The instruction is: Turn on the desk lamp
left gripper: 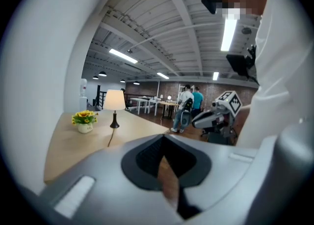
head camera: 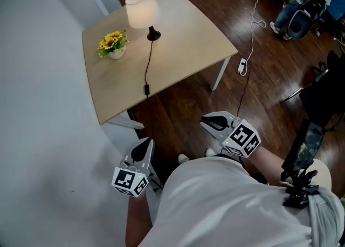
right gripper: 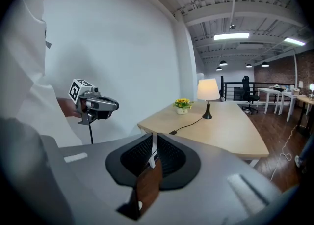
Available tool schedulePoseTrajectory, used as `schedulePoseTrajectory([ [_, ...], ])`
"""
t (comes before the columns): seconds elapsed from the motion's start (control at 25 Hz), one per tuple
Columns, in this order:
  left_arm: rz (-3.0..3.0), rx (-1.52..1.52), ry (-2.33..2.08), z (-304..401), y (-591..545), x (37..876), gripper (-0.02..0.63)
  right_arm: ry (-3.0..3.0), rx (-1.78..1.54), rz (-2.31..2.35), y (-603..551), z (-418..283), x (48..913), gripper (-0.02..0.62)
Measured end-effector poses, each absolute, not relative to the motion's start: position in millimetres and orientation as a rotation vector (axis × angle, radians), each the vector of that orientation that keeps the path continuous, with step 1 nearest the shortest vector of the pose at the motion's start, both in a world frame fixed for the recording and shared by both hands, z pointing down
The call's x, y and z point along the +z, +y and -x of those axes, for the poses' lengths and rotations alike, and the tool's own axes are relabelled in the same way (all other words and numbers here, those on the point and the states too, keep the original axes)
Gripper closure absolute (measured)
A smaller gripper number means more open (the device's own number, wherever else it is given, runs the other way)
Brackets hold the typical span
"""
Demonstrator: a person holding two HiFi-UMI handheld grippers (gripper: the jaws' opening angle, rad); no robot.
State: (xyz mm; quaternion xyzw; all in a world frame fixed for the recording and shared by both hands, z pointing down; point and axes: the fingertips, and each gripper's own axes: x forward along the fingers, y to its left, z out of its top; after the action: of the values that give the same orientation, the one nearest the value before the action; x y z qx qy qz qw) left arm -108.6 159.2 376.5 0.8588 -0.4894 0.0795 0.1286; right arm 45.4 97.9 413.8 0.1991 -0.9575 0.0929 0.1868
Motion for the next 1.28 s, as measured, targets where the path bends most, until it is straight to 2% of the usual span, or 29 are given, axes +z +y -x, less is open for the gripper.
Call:
schedulePoseTrajectory([
  [0.16,-2.509,0.201,-1.433,85,144,353,0.588,-2.735,0.236,-0.605,80,-70,392,0.563],
  [0.6,-2.572,0.296,-1.279,50,151,359,0.586,-2.73,0.323,-0.628,113,-76,381,0.551],
  [1.28,-2.601,0.326,-1.224,46,149,366,0.586,-2.686,0.271,-0.576,118,-66,386,0.546],
])
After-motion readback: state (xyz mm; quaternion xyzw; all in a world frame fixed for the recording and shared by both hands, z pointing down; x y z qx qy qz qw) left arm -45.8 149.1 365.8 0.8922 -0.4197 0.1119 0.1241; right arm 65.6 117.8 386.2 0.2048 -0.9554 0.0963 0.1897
